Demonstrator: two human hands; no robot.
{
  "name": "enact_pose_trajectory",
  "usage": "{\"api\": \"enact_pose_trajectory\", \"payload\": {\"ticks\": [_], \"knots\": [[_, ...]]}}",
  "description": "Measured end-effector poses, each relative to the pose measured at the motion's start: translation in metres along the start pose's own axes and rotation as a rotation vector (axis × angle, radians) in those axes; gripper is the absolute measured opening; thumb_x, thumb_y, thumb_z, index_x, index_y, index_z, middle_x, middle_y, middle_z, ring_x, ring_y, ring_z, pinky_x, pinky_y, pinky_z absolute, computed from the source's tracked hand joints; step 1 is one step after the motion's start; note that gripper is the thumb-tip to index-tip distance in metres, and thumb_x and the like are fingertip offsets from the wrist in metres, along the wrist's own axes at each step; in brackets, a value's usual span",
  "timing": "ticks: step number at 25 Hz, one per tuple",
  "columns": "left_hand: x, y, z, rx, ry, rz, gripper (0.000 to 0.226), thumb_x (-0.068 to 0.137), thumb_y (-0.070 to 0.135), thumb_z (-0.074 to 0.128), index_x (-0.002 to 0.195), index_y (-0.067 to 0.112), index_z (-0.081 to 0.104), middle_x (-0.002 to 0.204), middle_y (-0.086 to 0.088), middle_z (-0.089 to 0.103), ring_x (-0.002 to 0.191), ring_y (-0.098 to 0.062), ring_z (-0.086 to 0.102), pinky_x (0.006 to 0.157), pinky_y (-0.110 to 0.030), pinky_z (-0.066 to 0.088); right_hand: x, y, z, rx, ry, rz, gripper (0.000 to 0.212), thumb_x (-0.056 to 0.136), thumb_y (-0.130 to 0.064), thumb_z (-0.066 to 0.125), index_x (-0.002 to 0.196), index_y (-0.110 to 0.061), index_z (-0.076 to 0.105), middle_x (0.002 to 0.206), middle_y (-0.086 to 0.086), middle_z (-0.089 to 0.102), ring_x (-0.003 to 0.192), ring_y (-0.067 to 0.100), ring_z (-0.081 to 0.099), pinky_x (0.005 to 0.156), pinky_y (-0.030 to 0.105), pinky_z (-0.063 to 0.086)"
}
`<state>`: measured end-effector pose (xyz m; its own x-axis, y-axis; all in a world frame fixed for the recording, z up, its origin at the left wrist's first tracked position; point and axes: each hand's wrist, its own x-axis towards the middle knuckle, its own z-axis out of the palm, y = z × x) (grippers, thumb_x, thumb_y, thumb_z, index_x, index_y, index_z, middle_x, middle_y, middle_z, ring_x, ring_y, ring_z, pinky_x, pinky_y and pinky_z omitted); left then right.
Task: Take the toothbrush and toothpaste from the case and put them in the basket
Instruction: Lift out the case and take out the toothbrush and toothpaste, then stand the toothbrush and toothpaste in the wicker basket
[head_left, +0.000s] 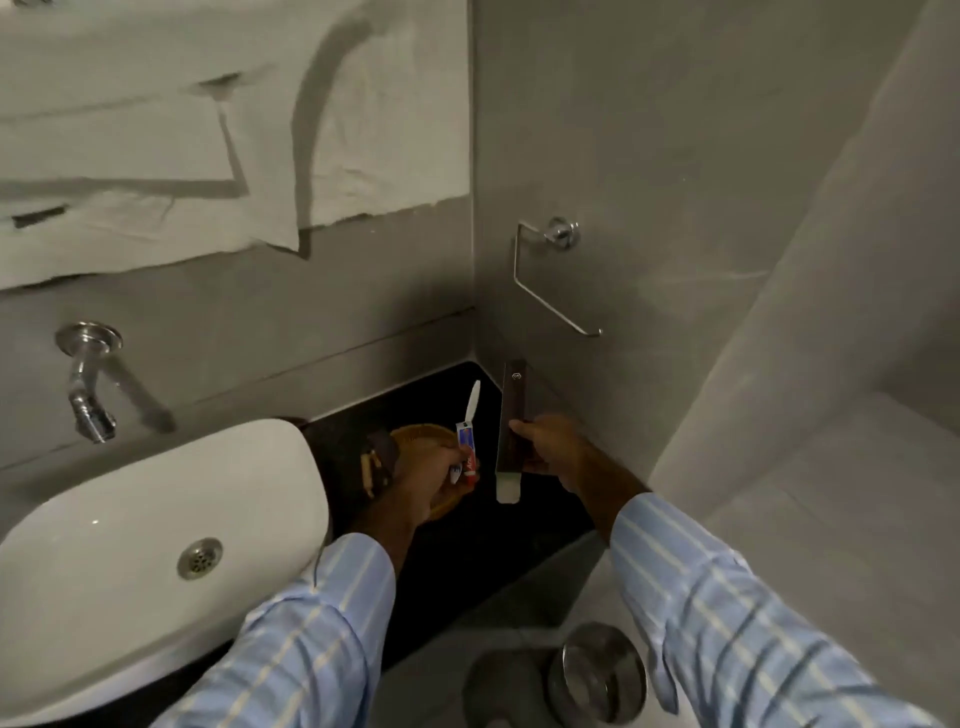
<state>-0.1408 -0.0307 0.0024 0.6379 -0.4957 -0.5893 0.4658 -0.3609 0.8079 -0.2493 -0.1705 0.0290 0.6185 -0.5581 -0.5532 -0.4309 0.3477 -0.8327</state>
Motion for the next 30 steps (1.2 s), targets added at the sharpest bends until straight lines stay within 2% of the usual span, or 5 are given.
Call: {"api": "enact_pose_trajectory", "payload": {"ticks": [12,16,18,23,30], "knots": [[-0.024,-0.165,0.095,0.286,-0.192,-0.161,0.025,0.092,0.010,0.064,0.116,0.003,0.065,0.118,-0.021,0.065,0.104,-0.032,0.066,0.069,-0.036,0.060,-0.052,0.219,-0.082,-0.019,0.272,0.238,0.027,0.100,-0.025,0.054,0.099,-0.001,0.066,0.067,0.003,0.061,0.052,0.013,0.062,0.043,0.018,0.048],[-0.011,-0.204,0.123,0.415,-0.299,-0.137,0.015,0.092,0.010,0.065,0.105,0.003,0.067,0.112,-0.023,0.069,0.089,-0.026,0.068,0.058,-0.029,0.059,-0.047,0.278,-0.107,0.066,0.390,0.410,0.030,0.101,-0.032,0.050,0.096,-0.009,0.067,0.094,0.015,0.069,0.091,0.031,0.066,0.083,0.042,0.057],[-0.002,-0.221,0.134,0.479,-0.334,-0.124,0.014,0.092,0.011,0.065,0.104,0.005,0.068,0.110,-0.023,0.070,0.088,-0.027,0.068,0.064,-0.033,0.060,-0.044,0.305,-0.114,0.213,0.416,0.481,0.030,0.102,-0.029,0.048,0.119,-0.009,0.062,0.112,0.016,0.069,0.102,0.033,0.065,0.078,0.041,0.057],[0.021,-0.255,0.146,0.573,-0.390,-0.162,0.011,0.089,0.015,0.069,0.087,0.025,0.065,0.096,-0.005,0.070,0.086,-0.019,0.069,0.055,-0.024,0.058,-0.032,0.345,-0.131,0.417,0.446,0.557,0.026,0.101,-0.024,0.049,0.119,-0.009,0.060,0.089,0.007,0.066,0.077,0.019,0.063,0.039,0.019,0.048],[0.047,-0.265,0.142,0.620,-0.389,-0.200,0.012,0.089,0.015,0.068,0.091,0.026,0.065,0.106,-0.008,0.070,0.090,-0.019,0.069,0.059,-0.026,0.058,-0.002,0.366,-0.148,0.706,0.468,0.632,0.019,0.103,-0.015,0.047,0.112,-0.003,0.058,0.071,0.008,0.052,0.055,0.012,0.045,0.055,0.022,0.044]]}}
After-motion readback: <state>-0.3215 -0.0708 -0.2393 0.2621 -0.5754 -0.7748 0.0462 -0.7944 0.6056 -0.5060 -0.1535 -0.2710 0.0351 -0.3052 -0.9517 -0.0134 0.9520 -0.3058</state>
